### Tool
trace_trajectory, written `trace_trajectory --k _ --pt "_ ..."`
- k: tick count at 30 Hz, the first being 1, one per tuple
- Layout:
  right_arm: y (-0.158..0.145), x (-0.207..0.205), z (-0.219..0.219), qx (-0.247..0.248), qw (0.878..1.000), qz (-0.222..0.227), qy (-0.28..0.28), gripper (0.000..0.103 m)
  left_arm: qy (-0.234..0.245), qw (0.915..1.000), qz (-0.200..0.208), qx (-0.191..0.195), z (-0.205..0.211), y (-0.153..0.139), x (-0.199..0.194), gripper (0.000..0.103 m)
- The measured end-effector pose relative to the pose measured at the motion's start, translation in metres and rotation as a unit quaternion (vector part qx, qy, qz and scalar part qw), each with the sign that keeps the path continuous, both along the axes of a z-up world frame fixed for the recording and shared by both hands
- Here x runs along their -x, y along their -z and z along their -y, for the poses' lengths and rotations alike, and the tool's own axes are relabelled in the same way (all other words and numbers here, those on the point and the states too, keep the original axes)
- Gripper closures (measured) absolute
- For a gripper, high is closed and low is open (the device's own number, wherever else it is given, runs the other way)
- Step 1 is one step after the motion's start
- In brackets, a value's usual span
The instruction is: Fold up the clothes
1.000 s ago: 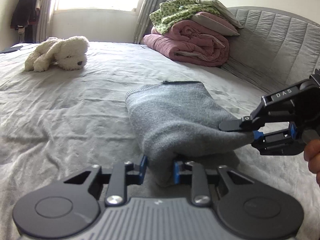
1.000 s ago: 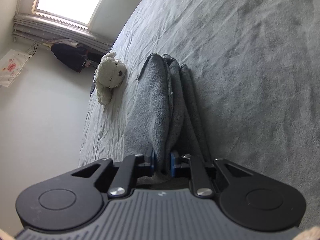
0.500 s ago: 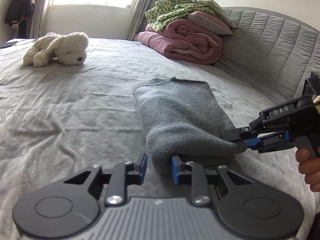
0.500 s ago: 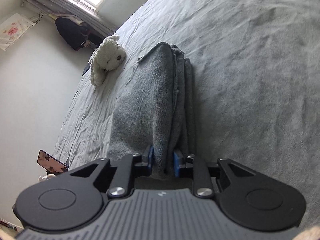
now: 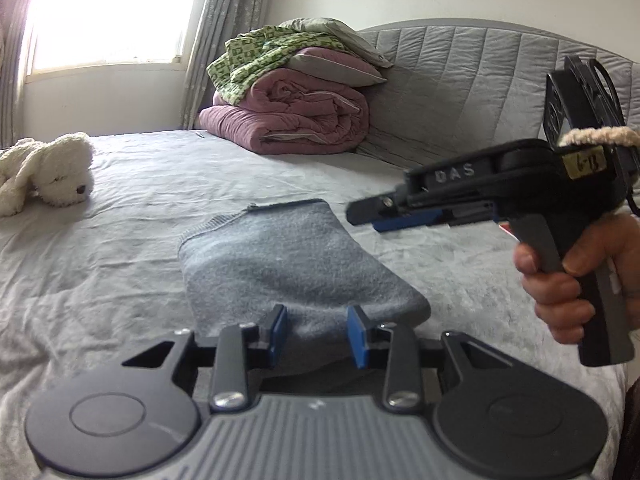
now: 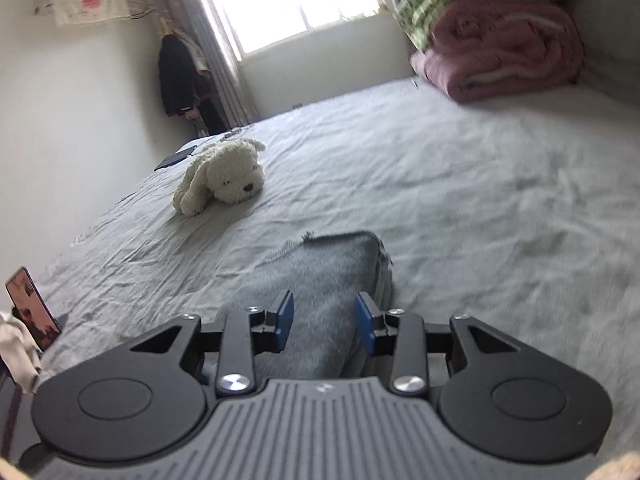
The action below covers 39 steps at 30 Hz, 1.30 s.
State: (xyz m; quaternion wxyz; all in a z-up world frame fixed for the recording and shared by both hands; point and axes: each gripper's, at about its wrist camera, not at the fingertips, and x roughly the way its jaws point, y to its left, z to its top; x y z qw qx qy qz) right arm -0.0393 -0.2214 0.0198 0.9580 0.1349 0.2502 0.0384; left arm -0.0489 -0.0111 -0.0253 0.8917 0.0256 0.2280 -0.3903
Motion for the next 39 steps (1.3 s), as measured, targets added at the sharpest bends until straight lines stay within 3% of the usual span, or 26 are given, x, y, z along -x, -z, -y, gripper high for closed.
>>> trace_trajectory --k 3,6,8,9,16,18,20,22,23,27,30,33,35,39 --pt "0.012 -0.018 -0.01 0.047 0.998 0.029 -0.027 0.064 0.012 0.9999 -0.004 -0.007 -0.001 0.01 0.002 0.07" --pt "0.024 -0.036 -0.015 0.054 0.998 0.021 -0.036 0.064 0.019 0.9998 -0.006 -0.005 -0.003 0.014 0.003 0.07" --pt "0.031 -0.047 -0.018 0.074 0.997 0.013 -0.03 0.067 0.023 0.9997 -0.012 -0.002 -0.003 0.015 0.002 0.07" --pt "0.033 -0.051 -0.018 0.081 0.996 0.012 -0.023 0.074 0.025 0.9996 -0.013 -0.001 -0.002 0.016 0.002 0.07" --pt "0.042 -0.064 -0.005 0.096 0.995 0.013 0.017 0.075 0.031 0.9991 -0.028 0.011 -0.004 0.019 -0.002 0.07" --pt "0.037 -0.06 -0.001 0.069 0.997 0.01 0.021 0.072 0.031 0.9991 -0.028 0.011 -0.005 0.017 -0.002 0.069" --pt "0.03 -0.055 0.004 0.035 0.999 0.007 0.02 0.061 0.031 0.9987 -0.037 0.016 -0.006 0.015 -0.004 0.064" --pt "0.025 -0.046 0.007 0.003 1.0 0.0 0.009 0.04 0.042 0.997 -0.059 0.026 -0.007 0.008 -0.007 0.054" --pt "0.022 -0.042 0.009 -0.013 1.0 -0.004 0.004 0.035 0.045 0.9965 -0.064 0.029 -0.008 0.004 -0.008 0.049" --pt "0.022 -0.023 0.02 -0.071 0.997 -0.038 0.005 0.032 0.048 0.9953 -0.077 0.034 -0.009 -0.007 -0.009 0.043" --pt "0.026 -0.008 0.032 -0.119 0.991 -0.066 0.018 0.032 0.034 0.9963 -0.079 0.007 -0.005 -0.011 -0.008 0.042" --pt "0.029 0.003 0.043 -0.168 0.981 -0.093 0.034 0.032 0.026 0.9964 -0.076 -0.027 0.003 -0.017 -0.004 0.04" --pt "0.031 0.01 0.047 -0.207 0.971 -0.11 0.041 0.032 0.024 0.9957 -0.077 -0.046 0.007 -0.022 -0.001 0.029" --pt "0.034 0.02 0.042 -0.257 0.955 -0.141 0.047 0.032 0.021 0.9929 -0.092 -0.072 0.012 -0.028 0.006 0.025"
